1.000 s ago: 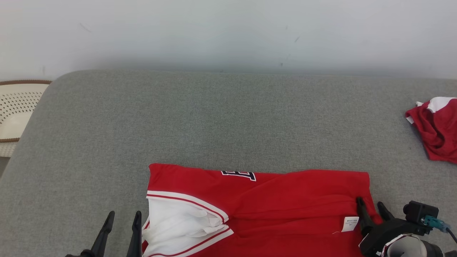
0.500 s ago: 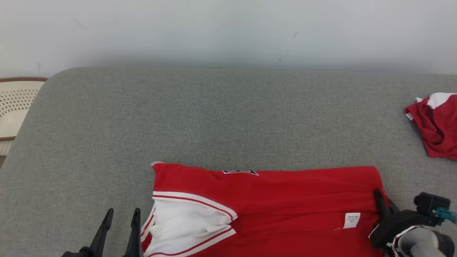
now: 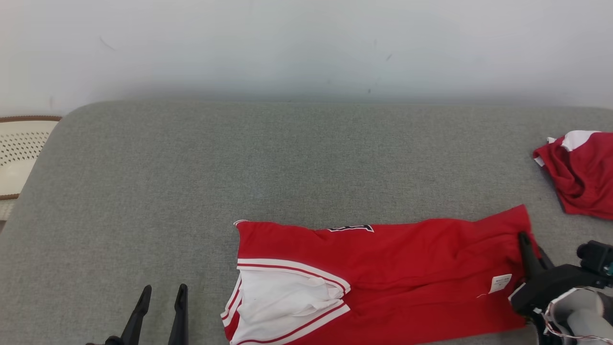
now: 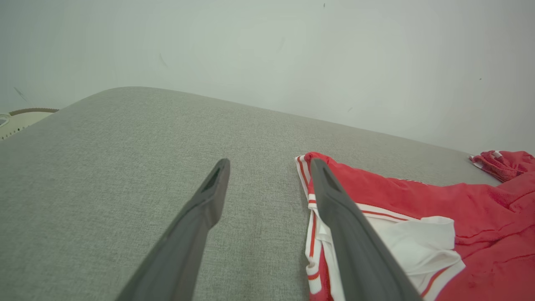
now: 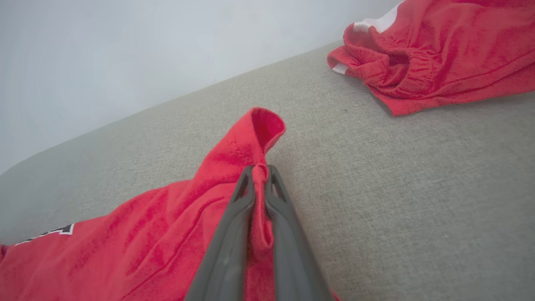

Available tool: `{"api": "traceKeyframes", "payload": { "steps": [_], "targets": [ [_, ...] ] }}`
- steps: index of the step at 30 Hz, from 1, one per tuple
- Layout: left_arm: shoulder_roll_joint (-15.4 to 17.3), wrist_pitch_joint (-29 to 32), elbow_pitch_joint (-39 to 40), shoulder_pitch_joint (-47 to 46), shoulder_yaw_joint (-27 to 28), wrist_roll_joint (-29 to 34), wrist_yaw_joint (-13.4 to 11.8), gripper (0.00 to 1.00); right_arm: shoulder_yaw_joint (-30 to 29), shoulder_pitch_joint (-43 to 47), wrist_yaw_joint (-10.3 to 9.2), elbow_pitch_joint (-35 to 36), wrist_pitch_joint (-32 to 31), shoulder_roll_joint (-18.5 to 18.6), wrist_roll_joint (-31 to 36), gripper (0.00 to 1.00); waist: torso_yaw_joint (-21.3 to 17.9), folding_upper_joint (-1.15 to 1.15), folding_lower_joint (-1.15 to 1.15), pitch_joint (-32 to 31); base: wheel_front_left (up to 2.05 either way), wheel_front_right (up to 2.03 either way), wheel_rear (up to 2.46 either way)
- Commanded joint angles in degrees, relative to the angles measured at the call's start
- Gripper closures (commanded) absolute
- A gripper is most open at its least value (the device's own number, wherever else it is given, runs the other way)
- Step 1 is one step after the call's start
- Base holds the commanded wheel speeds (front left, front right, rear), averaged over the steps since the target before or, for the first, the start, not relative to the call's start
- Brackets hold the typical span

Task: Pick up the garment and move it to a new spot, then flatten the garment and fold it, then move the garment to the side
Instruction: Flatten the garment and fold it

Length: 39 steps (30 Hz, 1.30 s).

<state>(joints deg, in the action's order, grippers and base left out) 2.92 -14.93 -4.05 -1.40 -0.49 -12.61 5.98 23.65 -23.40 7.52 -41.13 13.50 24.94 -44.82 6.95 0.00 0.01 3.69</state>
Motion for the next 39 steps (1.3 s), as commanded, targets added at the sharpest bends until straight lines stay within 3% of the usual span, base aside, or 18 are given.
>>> {"api": "traceKeyframes", "payload": {
  "steps": [1,10,20,28,39],
  "targets": [
    [0.01,-0.26,-0.1,0.75,0.11,-0.68,-0.01,0.0,0.56,0.98,-0.05,1.05,-0.32,-0.23,-0.66,1.0,-0.24,0.0,-0.01,-0.16,0.0,0.0,0.0],
    [0.02,-0.27,-0.26,1.36,-0.24,-0.95,-0.62,0.0,7.99,5.14,-0.05,20.93,-5.21,1.85,-8.88,1.0,-1.73,0.0,-0.01,-1.21,0.0,0.0,0.0],
    [0.01,-0.27,-0.02,0.84,-1.32,-1.4,-1.13,0.0,12.28,7.69,-0.04,34.53,-8.39,0.0,-14.1,1.0,0.03,0.0,-0.01,-1.62,0.0,0.0,0.0],
    [0.01,-0.26,-0.46,0.26,-2.43,-1.93,-1.28,0.0,15.26,6.68,-0.03,37.79,-10.43,-3.5,-14.21,1.0,2.96,0.0,-0.01,-1.45,0.0,0.0,0.0],
    [0.01,-0.26,-1.83,-1.54,-5.28,-2.5,-0.95,0.0,18.48,3.9,-0.03,32.63,-11.14,-8.42,-13.32,1.0,7.04,0.0,-0.01,-1.02,0.0,0.0,0.0]
  ]
}}
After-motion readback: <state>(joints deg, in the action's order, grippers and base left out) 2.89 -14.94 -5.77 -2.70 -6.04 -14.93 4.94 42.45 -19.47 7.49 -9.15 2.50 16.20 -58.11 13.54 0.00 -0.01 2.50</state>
